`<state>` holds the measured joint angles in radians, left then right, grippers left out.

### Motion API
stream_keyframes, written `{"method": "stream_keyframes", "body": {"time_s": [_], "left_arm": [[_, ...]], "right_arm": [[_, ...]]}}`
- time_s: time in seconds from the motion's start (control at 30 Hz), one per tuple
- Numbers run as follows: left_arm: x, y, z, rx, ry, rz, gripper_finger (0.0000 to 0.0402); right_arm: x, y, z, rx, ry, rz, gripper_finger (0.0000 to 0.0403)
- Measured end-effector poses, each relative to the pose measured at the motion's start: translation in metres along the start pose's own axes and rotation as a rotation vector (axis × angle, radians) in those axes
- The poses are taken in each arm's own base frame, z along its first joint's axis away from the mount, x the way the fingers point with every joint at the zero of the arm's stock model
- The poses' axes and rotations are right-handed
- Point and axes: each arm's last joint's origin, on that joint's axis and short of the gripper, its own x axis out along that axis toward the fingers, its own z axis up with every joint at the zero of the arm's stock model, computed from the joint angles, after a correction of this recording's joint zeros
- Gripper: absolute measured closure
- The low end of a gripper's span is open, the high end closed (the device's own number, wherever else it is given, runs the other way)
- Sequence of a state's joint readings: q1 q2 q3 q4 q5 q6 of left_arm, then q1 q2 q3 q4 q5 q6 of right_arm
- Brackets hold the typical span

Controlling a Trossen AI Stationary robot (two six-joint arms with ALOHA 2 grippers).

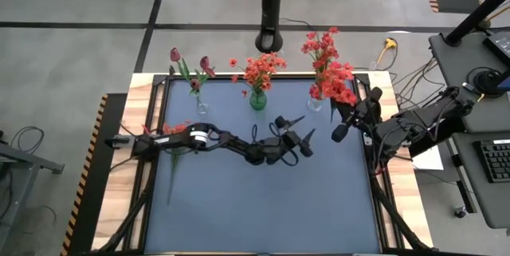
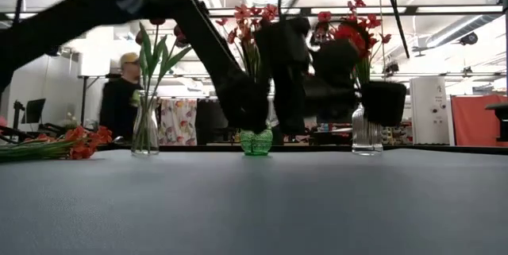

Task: Sort flowers into vase by color
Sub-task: Put the red flowers into the right transparent vase

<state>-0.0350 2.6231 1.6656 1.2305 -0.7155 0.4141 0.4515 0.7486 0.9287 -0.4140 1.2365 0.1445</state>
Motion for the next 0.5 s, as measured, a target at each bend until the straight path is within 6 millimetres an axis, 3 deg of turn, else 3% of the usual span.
{"method": "stream_keyframes", "body": {"time_s": [0.23,0.5], "left_arm": [[0.04,0.011,-0.026,-0.004,-0.001,0.017,0.013],[0.069,0.021,-0.036,-0.088,0.077,-0.051,0.013]], "right_arm": [[0.002,0.0,0.0,0.011,-0.001,-0.042,0.039],[0.007,-0.009,0.003,0.04,0.011,0.051,0.039]]}}
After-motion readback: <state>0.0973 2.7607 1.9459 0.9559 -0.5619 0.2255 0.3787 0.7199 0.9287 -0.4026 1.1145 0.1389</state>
